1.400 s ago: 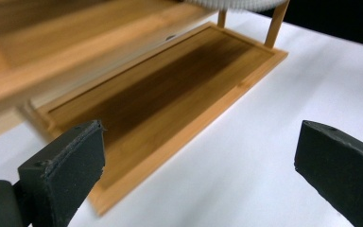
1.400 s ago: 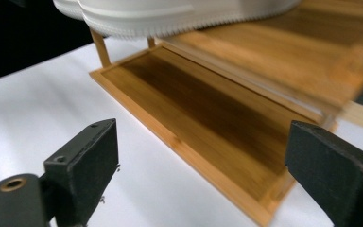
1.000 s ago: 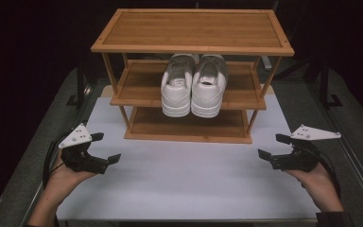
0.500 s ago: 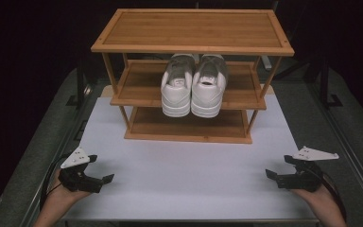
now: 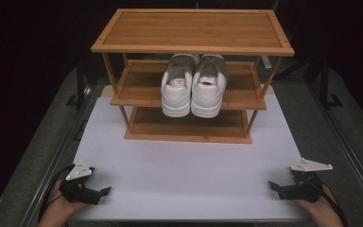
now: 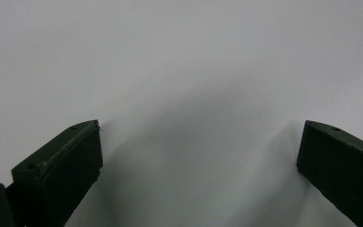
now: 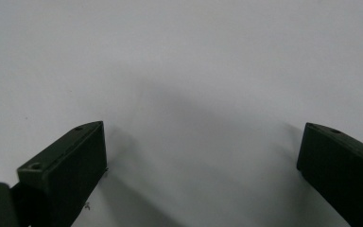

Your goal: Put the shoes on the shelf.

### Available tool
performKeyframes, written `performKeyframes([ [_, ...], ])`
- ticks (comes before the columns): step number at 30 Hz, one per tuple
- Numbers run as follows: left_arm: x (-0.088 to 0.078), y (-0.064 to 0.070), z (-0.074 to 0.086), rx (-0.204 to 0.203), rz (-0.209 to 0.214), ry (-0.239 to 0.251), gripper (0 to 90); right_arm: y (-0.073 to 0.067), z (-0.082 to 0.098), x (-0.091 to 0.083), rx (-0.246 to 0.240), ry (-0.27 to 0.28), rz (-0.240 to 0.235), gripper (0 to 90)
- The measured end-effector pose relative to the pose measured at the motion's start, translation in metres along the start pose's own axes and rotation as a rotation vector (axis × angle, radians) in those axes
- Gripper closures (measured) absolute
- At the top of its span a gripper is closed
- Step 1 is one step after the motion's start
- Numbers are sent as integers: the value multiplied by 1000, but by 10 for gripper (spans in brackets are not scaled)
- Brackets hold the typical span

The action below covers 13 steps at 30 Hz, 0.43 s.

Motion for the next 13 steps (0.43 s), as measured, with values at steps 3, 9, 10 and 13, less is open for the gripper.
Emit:
performKeyframes([
  [3, 0, -1, 1, -8, 6, 6, 6, -1, 1, 0, -8, 3, 7, 19],
  [9, 0, -1, 2, -7, 8, 6, 6, -2, 1, 0, -8, 5, 9, 18],
  [10, 0, -1, 2, -7, 7, 7, 6, -2, 1, 0, -9, 7, 9, 18],
  [13, 0, -1, 2, -9, 9, 7, 6, -2, 2, 0, -10, 9, 12, 19],
])
Point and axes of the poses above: each handheld gripper's, and its own axes: x roughly forward along the jaws, z roughly out of its underside, y roughly to its right, the point moved 1 cm from there along x, roughly forward along the jaws, and after that the axes turned 11 degrees about z, right-handed, at the moved point
